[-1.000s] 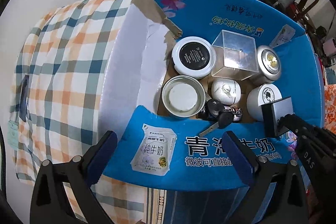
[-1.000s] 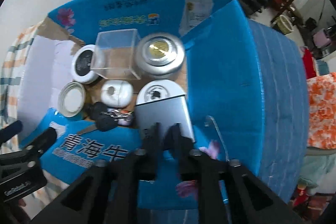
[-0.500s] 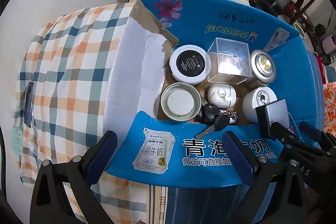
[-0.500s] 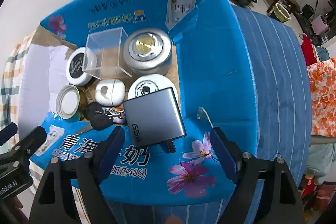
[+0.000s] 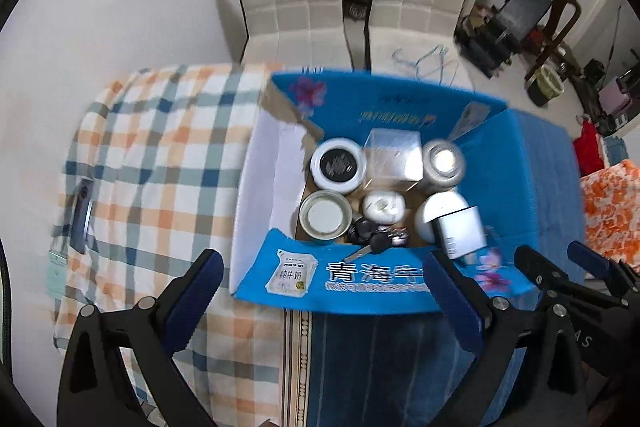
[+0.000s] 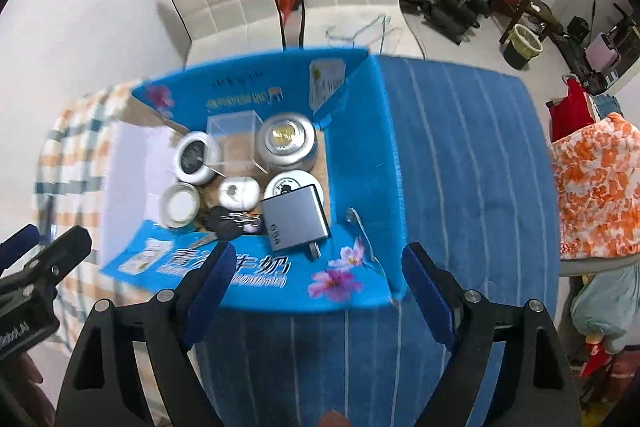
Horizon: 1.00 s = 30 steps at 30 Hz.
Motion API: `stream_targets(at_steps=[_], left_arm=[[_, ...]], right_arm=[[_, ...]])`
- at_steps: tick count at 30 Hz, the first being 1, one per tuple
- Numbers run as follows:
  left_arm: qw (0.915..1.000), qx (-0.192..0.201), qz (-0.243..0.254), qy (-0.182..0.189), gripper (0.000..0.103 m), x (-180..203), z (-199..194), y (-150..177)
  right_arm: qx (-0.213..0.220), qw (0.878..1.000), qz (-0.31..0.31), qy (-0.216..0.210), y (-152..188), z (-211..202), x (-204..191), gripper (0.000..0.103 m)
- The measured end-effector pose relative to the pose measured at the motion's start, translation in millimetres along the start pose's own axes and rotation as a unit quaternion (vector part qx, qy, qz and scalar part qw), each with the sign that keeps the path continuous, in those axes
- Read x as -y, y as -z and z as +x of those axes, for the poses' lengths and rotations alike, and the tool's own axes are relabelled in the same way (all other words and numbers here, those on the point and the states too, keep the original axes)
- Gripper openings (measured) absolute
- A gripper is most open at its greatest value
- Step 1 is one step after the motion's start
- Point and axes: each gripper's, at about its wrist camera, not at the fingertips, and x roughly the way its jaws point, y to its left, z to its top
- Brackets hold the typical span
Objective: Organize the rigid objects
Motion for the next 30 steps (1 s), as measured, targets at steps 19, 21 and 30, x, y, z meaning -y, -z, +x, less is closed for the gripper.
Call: stream_targets(at_steps=[19,21,30], left_arm=[[0.9948,0.099,0.002,0.026,0.102,13.8,-151.8,29.5],[0.9947,0.1,0.002,0.026,0.102,14.3,-153.6,30.9],[0.9961,0.085,0.008,0.021,0.102,18.0,-144.7,33.8]], right_arm=[[0.119,0.992,-0.02,-0.021,43.9,-204.1,13.3,0.099],[0.129,0.991,-0.019,-0.02,46.9,-211.4,13.7,0.099],[0.125,0.992,-0.017,0.004,47.5,-201.6,15.8,0.099]])
